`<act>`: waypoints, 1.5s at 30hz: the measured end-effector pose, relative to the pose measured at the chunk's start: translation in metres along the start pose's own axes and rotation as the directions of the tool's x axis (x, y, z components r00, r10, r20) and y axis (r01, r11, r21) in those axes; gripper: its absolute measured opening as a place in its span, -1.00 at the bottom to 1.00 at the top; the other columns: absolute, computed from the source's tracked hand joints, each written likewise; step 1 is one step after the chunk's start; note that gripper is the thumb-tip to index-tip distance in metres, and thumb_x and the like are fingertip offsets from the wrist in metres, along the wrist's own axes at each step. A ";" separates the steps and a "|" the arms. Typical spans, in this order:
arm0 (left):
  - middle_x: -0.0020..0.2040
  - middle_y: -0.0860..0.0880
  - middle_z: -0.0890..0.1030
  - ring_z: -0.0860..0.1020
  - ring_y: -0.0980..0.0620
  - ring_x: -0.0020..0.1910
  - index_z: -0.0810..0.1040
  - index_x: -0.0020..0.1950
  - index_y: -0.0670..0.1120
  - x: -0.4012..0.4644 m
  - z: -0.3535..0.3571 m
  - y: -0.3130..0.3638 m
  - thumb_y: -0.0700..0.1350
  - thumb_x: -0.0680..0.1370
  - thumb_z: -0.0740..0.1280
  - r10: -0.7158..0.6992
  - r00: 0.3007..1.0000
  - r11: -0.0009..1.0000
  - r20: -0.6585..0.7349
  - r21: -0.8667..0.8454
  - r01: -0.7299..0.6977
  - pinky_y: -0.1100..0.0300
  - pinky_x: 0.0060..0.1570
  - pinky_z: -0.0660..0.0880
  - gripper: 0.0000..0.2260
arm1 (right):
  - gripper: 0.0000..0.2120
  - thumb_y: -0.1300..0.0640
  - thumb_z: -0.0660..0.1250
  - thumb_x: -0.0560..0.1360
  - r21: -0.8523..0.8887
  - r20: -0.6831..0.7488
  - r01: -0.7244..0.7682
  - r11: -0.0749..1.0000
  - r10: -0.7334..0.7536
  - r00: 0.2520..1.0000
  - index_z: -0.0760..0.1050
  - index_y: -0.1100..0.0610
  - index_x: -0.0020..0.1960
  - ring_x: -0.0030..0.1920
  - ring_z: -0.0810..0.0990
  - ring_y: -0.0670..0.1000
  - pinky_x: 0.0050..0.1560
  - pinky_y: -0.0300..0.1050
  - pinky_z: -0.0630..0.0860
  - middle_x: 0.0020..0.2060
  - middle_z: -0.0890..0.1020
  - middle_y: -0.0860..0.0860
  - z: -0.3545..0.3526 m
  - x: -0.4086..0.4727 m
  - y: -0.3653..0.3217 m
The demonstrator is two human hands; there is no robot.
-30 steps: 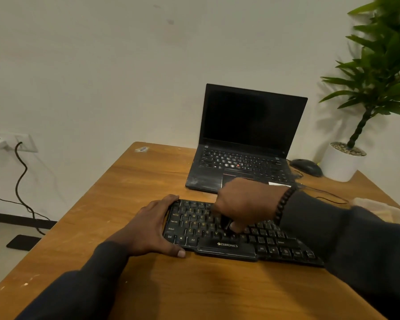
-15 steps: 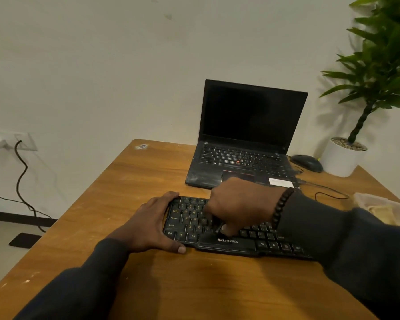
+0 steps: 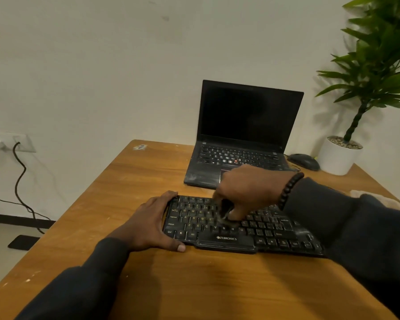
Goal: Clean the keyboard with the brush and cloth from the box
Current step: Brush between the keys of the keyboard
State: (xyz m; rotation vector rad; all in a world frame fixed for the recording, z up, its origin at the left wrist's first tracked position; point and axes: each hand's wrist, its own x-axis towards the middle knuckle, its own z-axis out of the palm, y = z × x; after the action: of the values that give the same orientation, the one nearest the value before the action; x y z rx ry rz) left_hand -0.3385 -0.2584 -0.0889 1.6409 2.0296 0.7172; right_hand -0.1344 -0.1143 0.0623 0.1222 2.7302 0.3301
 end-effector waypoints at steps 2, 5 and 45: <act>0.41 0.13 0.27 0.29 0.05 0.35 -0.01 0.54 0.28 0.000 0.001 0.000 0.47 0.08 0.54 0.002 1.000 1.000 -0.004 0.001 -0.002 -0.06 0.42 0.31 0.17 | -0.62 -0.10 0.40 0.46 -0.073 0.142 -0.058 0.996 0.068 0.988 0.51 0.03 0.21 -0.01 0.55 -0.05 0.07 -0.13 0.56 -0.05 0.56 -0.08 0.003 -0.004 0.008; 0.41 0.13 0.29 0.30 0.04 0.35 0.00 0.53 0.29 0.002 0.001 -0.002 0.49 0.06 0.52 0.007 1.000 1.000 -0.011 0.016 -0.007 -0.08 0.42 0.31 0.17 | -0.62 -0.08 0.42 0.45 -0.117 0.214 -0.031 0.993 0.056 0.975 0.51 0.07 0.18 -0.03 0.56 -0.03 0.06 -0.11 0.57 -0.07 0.57 -0.04 0.013 0.000 0.004; 0.57 0.11 0.14 0.15 0.01 0.52 -0.29 0.58 0.17 0.000 0.000 -0.001 0.50 0.02 0.53 -0.026 1.000 1.000 -0.007 0.003 0.026 -0.10 0.53 0.14 0.39 | -0.68 -0.08 0.38 0.48 -0.132 -0.070 0.071 0.989 -0.081 0.994 0.52 0.04 0.17 -0.09 0.56 -0.03 -0.05 -0.09 0.59 -0.12 0.58 -0.05 -0.017 0.073 -0.015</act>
State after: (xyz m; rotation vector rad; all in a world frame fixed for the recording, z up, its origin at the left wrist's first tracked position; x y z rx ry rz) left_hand -0.3393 -0.2585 -0.0897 1.6132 2.0541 0.7116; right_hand -0.2082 -0.1226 0.0470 -0.0300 2.7696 0.4978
